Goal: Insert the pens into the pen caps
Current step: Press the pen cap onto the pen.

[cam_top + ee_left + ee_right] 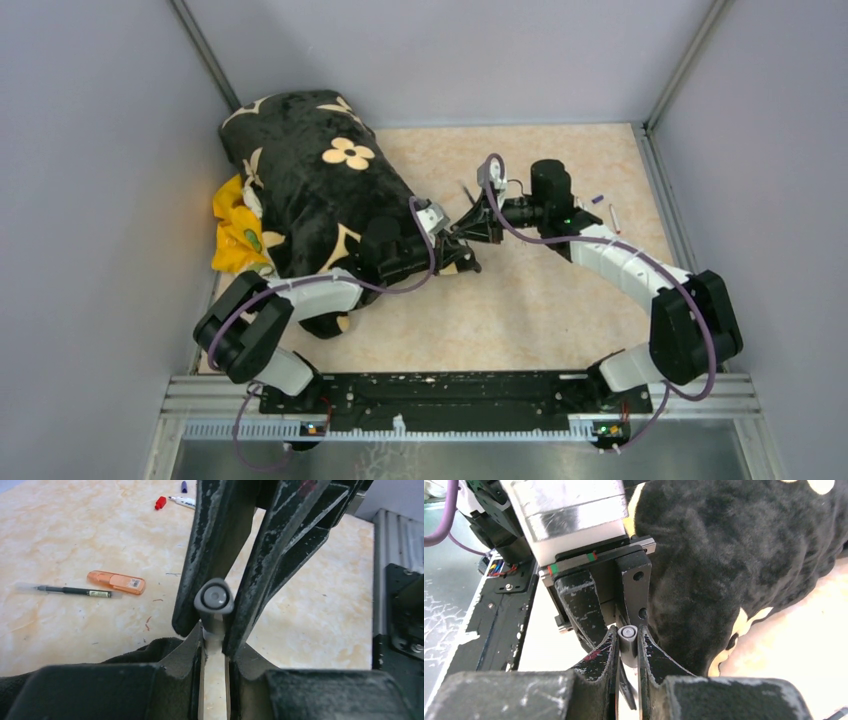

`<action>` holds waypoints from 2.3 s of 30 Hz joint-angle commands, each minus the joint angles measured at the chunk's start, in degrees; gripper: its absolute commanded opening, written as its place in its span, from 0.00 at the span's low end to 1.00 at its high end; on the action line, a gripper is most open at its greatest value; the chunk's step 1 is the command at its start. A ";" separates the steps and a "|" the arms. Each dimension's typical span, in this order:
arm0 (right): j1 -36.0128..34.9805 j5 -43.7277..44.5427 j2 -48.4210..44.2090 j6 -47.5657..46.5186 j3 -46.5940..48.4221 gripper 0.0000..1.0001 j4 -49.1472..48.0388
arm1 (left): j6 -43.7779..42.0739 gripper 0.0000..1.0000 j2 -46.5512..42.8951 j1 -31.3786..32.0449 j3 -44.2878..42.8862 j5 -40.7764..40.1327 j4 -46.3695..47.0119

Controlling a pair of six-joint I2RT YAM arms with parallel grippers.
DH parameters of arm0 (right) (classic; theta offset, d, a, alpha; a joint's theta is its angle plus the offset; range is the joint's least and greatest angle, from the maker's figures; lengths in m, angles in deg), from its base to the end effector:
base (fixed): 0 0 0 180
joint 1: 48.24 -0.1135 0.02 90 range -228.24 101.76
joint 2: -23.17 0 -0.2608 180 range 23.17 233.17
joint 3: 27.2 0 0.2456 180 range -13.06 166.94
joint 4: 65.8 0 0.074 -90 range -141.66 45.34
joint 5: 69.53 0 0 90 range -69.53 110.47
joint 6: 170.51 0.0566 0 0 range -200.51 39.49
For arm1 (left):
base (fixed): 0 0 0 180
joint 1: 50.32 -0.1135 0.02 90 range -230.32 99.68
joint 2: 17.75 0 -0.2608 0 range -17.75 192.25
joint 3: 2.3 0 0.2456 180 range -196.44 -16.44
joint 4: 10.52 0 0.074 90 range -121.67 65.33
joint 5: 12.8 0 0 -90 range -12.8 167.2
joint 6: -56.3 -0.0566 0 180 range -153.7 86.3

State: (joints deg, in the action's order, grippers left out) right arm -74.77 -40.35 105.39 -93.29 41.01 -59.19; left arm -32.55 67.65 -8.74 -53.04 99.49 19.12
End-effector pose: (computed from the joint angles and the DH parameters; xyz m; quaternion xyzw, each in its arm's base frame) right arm 0.2625 0.1863 0.2767 -0.5098 0.5709 0.4720 0.4375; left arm 0.2303 -0.2331 0.2227 0.3725 0.6338 -0.3742 0.5653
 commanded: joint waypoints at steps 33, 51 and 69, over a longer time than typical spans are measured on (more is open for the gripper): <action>0.34 -0.81 0.11 16.65 -8.82 0.00 8.58 | -5.72 0.00 -3.65 -1.39 -8.16 -14.47 28.48; 8.15 -11.00 -8.65 -2.14 -3.21 0.14 23.18 | 6.83 0.00 -1.15 -1.31 -2.42 16.44 19.17; 9.29 -11.01 -10.25 -9.90 -2.19 0.71 28.93 | 12.01 0.00 0.37 -1.24 0.77 18.51 22.55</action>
State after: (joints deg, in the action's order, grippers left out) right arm -65.98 -53.72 96.34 -96.33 38.58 -36.54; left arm -21.73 69.73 -9.98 -52.78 117.91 34.99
